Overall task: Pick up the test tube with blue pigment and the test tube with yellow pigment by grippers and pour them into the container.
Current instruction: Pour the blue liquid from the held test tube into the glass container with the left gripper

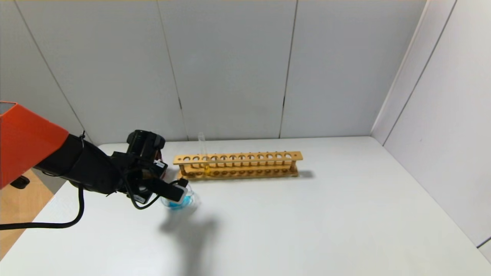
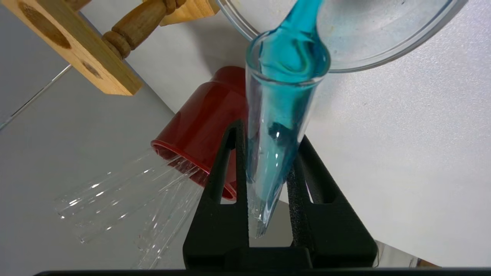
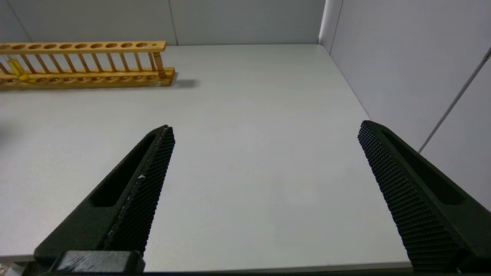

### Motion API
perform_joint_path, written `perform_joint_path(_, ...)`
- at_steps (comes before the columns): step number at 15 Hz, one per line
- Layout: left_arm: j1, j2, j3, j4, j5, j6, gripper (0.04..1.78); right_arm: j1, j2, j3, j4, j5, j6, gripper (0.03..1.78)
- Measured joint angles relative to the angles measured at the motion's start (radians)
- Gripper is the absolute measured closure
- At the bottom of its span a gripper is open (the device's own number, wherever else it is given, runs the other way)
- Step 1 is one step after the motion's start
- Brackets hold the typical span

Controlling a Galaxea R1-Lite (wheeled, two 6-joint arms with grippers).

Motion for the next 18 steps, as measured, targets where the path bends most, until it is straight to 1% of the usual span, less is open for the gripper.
perform_joint_path(5, -0.007, 0.008, -0.017, 0.001, 0.019, 0.031, 1.48, 0.0, 0.0, 0.0, 0.0, 0.0, 0.0, 0.06)
perform_joint_path(8, -0.021, 0.008, -0.03, 0.001, 0.069, 0.043, 1.48, 0.0, 0.0, 0.0, -0.001, 0.0, 0.0, 0.06)
perform_joint_path(11, -0.03, 0.008, -0.036, 0.002, 0.081, 0.052, 1.48, 0.0, 0.0, 0.0, -0.001, 0.0, 0.0, 0.06)
perform_joint_path(15, -0.036, 0.001, -0.036, 0.0, 0.134, 0.073, 1.48, 0.0, 0.0, 0.0, 0.0, 0.0, 0.0, 0.06)
perform_joint_path(18, -0.062, -0.01, -0.032, 0.0, 0.171, 0.091, 1.48, 0.0, 0.0, 0.0, 0.0, 0.0, 0.0, 0.06)
